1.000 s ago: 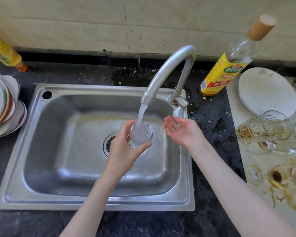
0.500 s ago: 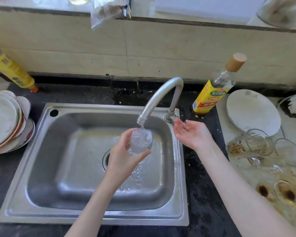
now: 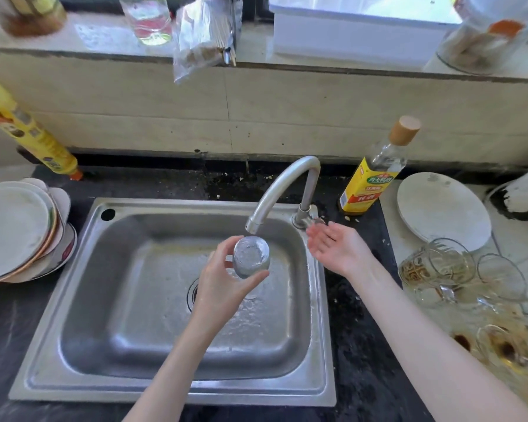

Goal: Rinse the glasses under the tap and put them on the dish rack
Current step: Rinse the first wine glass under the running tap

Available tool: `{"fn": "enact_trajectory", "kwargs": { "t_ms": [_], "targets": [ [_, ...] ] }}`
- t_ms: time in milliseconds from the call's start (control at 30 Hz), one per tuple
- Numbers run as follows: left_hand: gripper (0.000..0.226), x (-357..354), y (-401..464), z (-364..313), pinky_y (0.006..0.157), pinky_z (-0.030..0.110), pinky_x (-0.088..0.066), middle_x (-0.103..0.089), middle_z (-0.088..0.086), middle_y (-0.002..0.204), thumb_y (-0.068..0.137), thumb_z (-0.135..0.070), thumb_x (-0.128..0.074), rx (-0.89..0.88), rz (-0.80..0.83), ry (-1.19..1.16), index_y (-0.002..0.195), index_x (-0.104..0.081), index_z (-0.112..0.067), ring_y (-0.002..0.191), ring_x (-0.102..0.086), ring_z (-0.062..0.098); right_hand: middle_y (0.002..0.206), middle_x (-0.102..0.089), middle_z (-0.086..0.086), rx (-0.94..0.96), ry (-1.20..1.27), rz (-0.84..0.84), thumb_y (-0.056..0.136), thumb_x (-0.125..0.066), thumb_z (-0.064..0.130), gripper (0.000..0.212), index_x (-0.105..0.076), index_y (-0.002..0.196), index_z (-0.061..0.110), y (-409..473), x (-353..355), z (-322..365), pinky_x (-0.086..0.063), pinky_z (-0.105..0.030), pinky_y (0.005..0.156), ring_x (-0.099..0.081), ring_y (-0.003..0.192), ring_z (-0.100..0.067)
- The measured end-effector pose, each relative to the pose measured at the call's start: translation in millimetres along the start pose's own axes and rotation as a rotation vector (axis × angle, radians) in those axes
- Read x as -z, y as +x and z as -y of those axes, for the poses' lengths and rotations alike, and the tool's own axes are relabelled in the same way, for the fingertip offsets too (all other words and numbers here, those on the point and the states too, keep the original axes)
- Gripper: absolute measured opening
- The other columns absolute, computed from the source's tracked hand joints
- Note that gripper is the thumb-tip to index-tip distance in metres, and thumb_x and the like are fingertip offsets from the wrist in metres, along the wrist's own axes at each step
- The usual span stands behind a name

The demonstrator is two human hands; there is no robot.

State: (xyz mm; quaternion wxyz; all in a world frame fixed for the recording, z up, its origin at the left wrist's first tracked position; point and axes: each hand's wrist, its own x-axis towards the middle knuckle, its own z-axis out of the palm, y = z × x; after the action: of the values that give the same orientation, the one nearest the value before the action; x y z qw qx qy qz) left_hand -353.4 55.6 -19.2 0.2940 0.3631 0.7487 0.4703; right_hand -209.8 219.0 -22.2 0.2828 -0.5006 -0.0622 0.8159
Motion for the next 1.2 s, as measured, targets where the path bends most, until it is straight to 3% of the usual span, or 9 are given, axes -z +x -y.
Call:
{"fn": "enact_trajectory", "kwargs": {
  "t_ms": [100,267,433,533,600,700,933,1067,1200],
  "targets": [
    [0.057,-1.2,-0.1,-0.6,0.081,0.017,-0.045,-0.059,-0.023,0.108,0.064,-0.017,-0.083,0.022,-0.014,-0.054,0.108,-0.052,-0.038,0.095,-0.058,0.004,0.091,-0.06,-0.012,-0.112,-0.162,0.029,0.092,-0.049,0.011,0.016,-0.057,0.102,0.002,-11.9,14.8,-23.3,-0.052,-0.031,0.06,-0.06,0.08,-0.023],
    [0.058,-3.6,-0.2,2.2,0.082,0.023,-0.048,-0.063,-0.024,0.099,0.059,-0.019,-0.086,0.044,-0.025,-0.097,0.103,-0.055,-0.038,0.092,-0.061,0.004,0.087,-0.064,-0.013,-0.391,-0.369,0.041,0.097,-0.045,0.026,0.034,-0.062,0.096,-0.003,-27.6,25.8,-88.9,-0.045,-0.028,0.057,-0.058,0.076,-0.022],
    [0.06,-6.7,-7.3,-0.7,0.085,0.018,-0.047,-0.063,-0.027,0.102,0.057,-0.017,-0.085,0.012,-0.019,-0.16,0.106,-0.055,-0.036,0.095,-0.062,-0.001,0.08,-0.062,-0.013,-0.414,-0.061,0.009,0.094,-0.053,0.027,0.033,-0.064,0.087,-0.003,-26.4,6.0,-104.7,-0.044,-0.027,0.06,-0.054,0.071,-0.02],
    [0.062,-7.4,-13.5,-1.6,0.089,0.02,-0.046,-0.062,-0.023,0.106,0.062,-0.011,-0.084,-0.013,0.024,-0.185,0.109,-0.052,-0.033,0.102,-0.059,0.0,0.084,-0.063,-0.014,-0.383,0.022,0.016,0.081,-0.064,0.011,0.012,-0.064,0.084,-0.001,-25.3,-3.5,-101.9,-0.048,-0.029,0.067,-0.057,0.077,-0.022],
    [0.061,-6.9,-15.2,0.3,0.09,0.025,-0.046,-0.06,-0.021,0.108,0.06,-0.022,-0.082,-0.011,0.067,-0.178,0.111,-0.05,-0.034,0.105,-0.057,0.001,0.089,-0.067,-0.015,-0.358,0.023,0.034,0.072,-0.069,0.003,0.021,-0.066,0.093,0.003,-26.2,-7.1,-97.0,-0.054,-0.03,0.066,-0.062,0.081,-0.025],
    [0.059,-6.1,-14.7,5.5,0.087,0.027,-0.048,-0.058,-0.014,0.107,0.066,-0.015,-0.082,0.047,0.103,-0.142,0.108,-0.046,-0.034,0.098,-0.059,0.0,0.1,-0.064,-0.009,-0.267,0.051,0.007,0.087,-0.063,0.013,0.013,-0.063,0.099,0.007,-24.4,-6.4,-87.6,-0.056,-0.035,0.068,-0.062,0.086,-0.026],
    [0.057,-6.1,-13.7,16.2,0.074,0.031,-0.051,-0.055,-0.004,0.113,0.074,-0.015,-0.077,0.162,0.185,-0.008,0.115,-0.039,-0.029,0.088,-0.063,0.014,0.082,-0.067,-0.005,0.188,-0.362,0.021,0.091,-0.06,0.018,0.008,-0.059,0.086,0.012,-35.1,-5.9,-64.9,-0.054,-0.03,0.07,-0.065,0.076,-0.019],
    [0.056,-5.3,-14.4,14.4,0.079,0.018,-0.045,-0.055,-0.007,0.109,0.075,-0.022,-0.076,0.152,0.225,0.086,0.119,-0.042,-0.024,0.092,-0.058,0.01,0.08,-0.068,-0.004,0.41,-0.576,0.026,0.09,-0.062,0.018,0.01,-0.064,0.085,0.01,-42.9,-9.4,-63.8,-0.056,-0.023,0.071,-0.066,0.072,-0.012],
    [0.057,0.1,-17.9,11.6,0.074,0.003,-0.036,-0.054,-0.017,0.1,0.074,-0.031,-0.076,0.106,0.239,0.192,0.12,-0.044,-0.023,0.094,-0.052,-0.001,0.086,-0.072,-0.005,0.522,-0.667,0.061,0.087,-0.065,0.02,0.004,-0.067,0.086,0.016,-48.3,-10.2,-65.5,-0.055,-0.026,0.08,-0.068,0.081,-0.015]
  ]
}}
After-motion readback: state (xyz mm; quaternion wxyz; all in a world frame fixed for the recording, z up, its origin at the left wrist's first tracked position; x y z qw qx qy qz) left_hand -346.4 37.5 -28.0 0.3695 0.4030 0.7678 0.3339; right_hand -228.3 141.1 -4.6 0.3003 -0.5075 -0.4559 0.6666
